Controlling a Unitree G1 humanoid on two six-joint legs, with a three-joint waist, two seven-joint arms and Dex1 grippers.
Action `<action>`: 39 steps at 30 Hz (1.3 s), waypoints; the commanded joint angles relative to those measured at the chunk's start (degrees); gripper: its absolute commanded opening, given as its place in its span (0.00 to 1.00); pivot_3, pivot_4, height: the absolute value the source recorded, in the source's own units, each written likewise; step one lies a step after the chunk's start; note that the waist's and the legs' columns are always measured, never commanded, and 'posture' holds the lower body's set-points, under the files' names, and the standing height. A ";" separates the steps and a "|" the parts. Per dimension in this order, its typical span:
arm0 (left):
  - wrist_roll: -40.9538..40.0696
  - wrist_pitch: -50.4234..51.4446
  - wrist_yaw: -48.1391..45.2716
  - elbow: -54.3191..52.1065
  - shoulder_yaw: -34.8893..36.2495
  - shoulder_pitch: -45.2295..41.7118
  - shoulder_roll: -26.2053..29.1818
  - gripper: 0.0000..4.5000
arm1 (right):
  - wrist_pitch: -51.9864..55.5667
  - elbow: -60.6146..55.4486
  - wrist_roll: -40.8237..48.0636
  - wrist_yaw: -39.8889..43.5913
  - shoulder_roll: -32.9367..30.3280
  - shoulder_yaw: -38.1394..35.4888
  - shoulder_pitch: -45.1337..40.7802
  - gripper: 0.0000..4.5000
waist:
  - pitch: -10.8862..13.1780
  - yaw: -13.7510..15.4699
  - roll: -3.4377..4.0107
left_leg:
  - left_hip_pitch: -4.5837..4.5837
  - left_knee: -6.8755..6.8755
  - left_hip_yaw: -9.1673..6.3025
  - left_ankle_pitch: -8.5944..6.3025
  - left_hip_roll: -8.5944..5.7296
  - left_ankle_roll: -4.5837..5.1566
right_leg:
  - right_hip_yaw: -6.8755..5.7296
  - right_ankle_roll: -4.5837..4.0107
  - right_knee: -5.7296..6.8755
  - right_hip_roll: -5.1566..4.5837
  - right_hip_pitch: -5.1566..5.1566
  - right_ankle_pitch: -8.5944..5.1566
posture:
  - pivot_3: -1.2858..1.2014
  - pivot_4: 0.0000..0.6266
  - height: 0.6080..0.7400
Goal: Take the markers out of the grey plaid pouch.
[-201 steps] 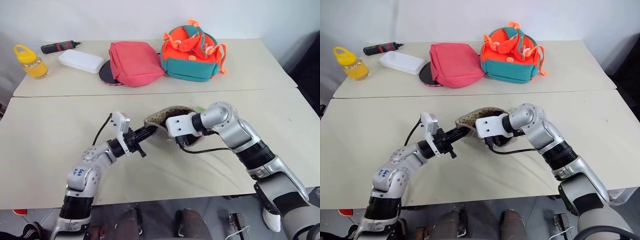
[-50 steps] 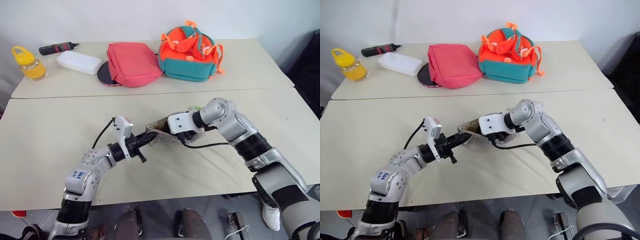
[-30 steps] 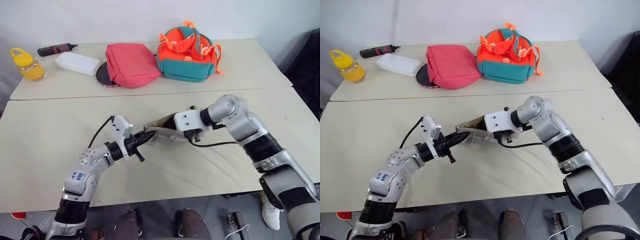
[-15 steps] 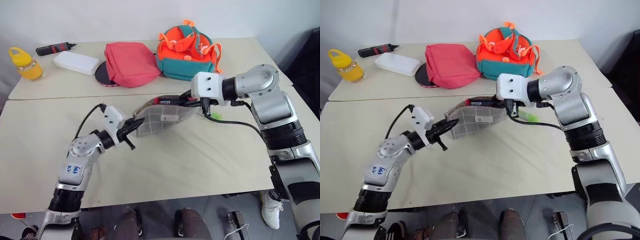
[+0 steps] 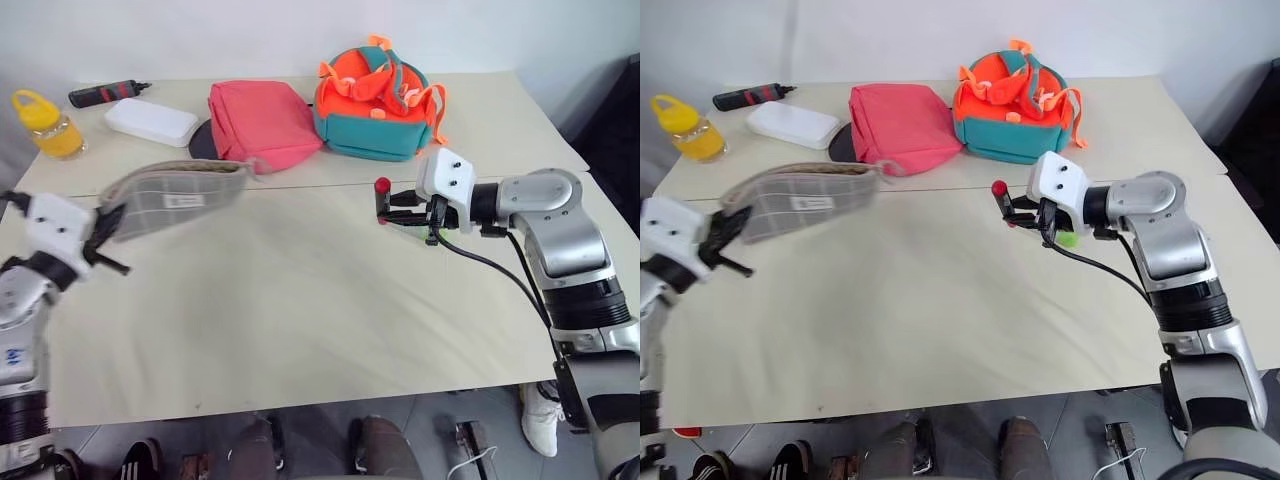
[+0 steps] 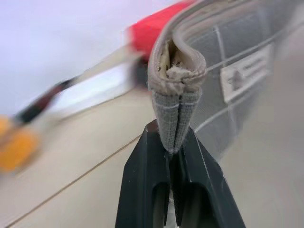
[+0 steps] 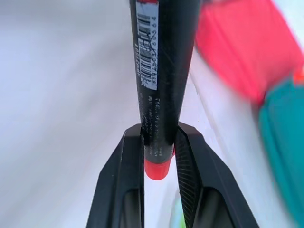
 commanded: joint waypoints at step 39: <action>-2.53 0.11 0.33 -11.69 -5.97 9.22 -11.16 0.53 | -9.03 8.94 -12.41 0.39 -4.28 7.08 5.14 0.66 | -0.04 0.62 -0.19 | 0.05 0.22 0.02 0.00 0.06 -0.01 | -0.05 -0.03 0.16 -0.02 0.06 0.00 | 0.52 0.24 1.00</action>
